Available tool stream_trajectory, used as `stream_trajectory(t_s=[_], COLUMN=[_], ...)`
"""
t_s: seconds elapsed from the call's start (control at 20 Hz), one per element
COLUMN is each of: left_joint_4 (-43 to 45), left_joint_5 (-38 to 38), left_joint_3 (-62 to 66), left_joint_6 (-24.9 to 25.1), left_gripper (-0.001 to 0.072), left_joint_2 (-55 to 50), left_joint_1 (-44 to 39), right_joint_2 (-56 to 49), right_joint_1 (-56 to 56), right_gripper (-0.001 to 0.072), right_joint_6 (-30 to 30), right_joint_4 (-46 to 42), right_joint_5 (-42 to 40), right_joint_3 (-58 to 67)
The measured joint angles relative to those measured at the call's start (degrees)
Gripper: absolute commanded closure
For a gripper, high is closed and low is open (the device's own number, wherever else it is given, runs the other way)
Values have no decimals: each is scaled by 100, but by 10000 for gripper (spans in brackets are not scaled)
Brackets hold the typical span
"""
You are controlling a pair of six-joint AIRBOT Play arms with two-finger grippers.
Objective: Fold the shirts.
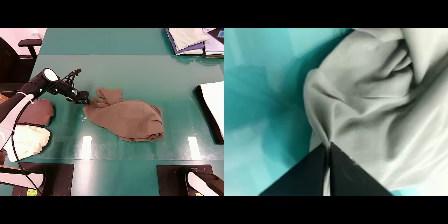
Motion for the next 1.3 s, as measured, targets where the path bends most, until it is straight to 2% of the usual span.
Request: stream_trajectory(t_s=[0.3, 0.35, 0.4, 0.45, 0.7, 0.95, 1.0, 1.05, 1.15, 1.3], left_joint_4=[376, 472, 535, 577, 667, 684, 686, 686, 688, 702], left_joint_5=[20, 13, 11, 4, 4, 9, 11, 13, 15, 15], left_joint_3=[721, 918, 1091, 1255, 1580, 1639, 1644, 1648, 1650, 1665], left_joint_6=[-9, -22, -24, -24, -46, -48, -50, -50, -50, -70], left_gripper=[681, 681, 681, 681, 681, 681, 681, 681, 681, 681], left_joint_2=[295, 369, 422, 463, 533, 544, 544, 544, 544, 575], left_joint_1=[37, 39, 42, 42, 42, 42, 42, 42, 42, 42], right_joint_2=[4, 2, 2, -2, -426, -1467, -1661, -1847, -2135, -2310], right_joint_1=[-444, -557, -671, -769, -785, -96, 31, 146, 332, 501], right_gripper=[680, 491, 250, 235, 244, 279, 316, 460, 681, 695], right_joint_6=[2, 4, 2, 0, 0, -74, -146, -227, -378, -627], right_joint_4=[-37, -50, -48, -50, -20, 286, 476, 721, 1084, 1268], right_joint_5=[715, 789, 804, 772, -92, -1084, -1266, -1421, -1707, -2074], right_joint_3=[-1161, -1499, -1908, -2356, -4197, -4791, -4830, -4857, -4868, -4662])
